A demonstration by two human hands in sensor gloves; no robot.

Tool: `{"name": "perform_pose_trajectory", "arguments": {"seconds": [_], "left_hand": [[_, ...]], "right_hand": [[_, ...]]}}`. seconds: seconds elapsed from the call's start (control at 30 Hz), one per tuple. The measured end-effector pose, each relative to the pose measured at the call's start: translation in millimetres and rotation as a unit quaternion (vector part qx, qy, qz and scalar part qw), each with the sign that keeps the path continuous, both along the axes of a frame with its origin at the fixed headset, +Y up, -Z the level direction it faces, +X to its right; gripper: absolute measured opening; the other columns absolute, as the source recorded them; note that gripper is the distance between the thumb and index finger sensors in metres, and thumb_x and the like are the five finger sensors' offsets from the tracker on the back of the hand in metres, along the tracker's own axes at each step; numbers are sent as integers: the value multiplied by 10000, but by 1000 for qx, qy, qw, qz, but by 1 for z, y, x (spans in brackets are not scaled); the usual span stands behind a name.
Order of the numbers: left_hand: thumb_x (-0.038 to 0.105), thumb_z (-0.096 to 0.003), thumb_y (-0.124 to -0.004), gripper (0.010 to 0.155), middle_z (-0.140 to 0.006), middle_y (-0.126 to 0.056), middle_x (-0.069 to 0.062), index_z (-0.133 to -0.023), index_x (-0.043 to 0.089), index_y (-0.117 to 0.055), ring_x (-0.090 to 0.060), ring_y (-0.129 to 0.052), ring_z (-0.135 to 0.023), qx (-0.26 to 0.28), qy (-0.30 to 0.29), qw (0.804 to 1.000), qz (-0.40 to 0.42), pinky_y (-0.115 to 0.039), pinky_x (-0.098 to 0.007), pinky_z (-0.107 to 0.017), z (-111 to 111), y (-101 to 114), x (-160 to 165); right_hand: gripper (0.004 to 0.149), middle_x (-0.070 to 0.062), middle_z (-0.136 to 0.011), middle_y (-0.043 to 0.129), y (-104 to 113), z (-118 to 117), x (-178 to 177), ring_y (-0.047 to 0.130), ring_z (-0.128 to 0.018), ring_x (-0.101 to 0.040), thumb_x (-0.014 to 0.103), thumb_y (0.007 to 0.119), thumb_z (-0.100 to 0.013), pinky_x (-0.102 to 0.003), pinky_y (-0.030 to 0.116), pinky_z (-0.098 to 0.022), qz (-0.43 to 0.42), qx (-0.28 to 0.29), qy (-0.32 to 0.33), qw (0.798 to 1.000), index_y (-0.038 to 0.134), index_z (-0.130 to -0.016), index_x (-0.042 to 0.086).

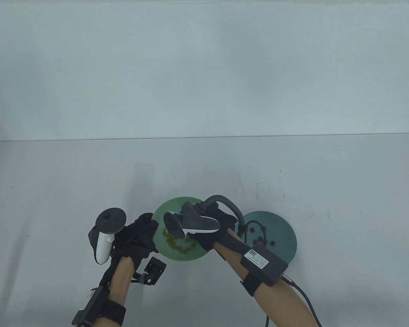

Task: Pick cranberries with hand pinch into plate

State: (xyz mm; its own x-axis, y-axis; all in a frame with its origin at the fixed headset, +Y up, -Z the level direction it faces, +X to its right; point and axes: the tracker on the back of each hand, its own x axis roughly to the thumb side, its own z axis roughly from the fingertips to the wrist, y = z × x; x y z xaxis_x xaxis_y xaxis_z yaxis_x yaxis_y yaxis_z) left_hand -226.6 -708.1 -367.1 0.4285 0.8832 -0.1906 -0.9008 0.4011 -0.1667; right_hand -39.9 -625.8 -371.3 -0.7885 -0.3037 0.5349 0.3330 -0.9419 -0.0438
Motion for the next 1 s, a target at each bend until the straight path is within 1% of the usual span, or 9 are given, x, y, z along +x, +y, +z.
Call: {"name": "perform_pose_trajectory", "arguments": {"seconds": [0.23,0.33,0.4,0.57,0.8,1.0], "left_hand": [[212,-587,-665,516,-805,-864,-197,-1031,-37,-578,-245,-1093,-459,1,0,1000,0,-961,-307,-343,0,0,0],[212,-587,-666,518,-806,-864,-198,-1031,-39,-578,-245,-1093,-459,0,0,1000,-4,-961,-309,-343,0,0,0],[211,-587,-665,517,-806,-863,-197,-1031,-40,-580,-245,-1093,-459,-1,1,1000,2,-961,-308,-343,0,0,0],[212,-587,-665,516,-805,-864,-198,-1031,-37,-578,-242,-1094,-458,0,0,1000,1,-962,-306,-343,0,1,0],[212,-587,-666,517,-804,-865,-197,-1031,-38,-578,-243,-1094,-458,1,-1,1000,2,-962,-306,-342,0,1,0],[210,-587,-666,517,-805,-863,-198,-1030,-42,-579,-245,-1094,-458,3,1,1000,6,-962,-308,-341,0,1,0]], "right_hand": [[436,130,-497,937,-4,0,-2,976,-460,-90,424,726,-555,-417,854,-528,5,-11,2,1000,782,-956,263],[418,126,-507,936,1,0,-1,974,-474,-96,420,727,-559,-423,848,-540,-12,-78,5,997,795,-943,270],[414,125,-504,937,6,0,0,974,-472,-97,417,730,-558,-424,849,-537,-35,-59,5,998,801,-938,269],[432,129,-502,936,8,0,-1,973,-466,-92,443,744,-542,-420,850,-534,-23,-29,0,999,815,-923,252],[437,133,-504,933,-1,-2,-6,972,-466,-91,475,748,-526,-419,849,-533,-5,-20,0,1000,840,-884,242],[438,134,-500,935,-7,-2,-10,973,-464,-92,484,747,-520,-419,850,-533,10,-6,4,1000,841,-879,250]]}}
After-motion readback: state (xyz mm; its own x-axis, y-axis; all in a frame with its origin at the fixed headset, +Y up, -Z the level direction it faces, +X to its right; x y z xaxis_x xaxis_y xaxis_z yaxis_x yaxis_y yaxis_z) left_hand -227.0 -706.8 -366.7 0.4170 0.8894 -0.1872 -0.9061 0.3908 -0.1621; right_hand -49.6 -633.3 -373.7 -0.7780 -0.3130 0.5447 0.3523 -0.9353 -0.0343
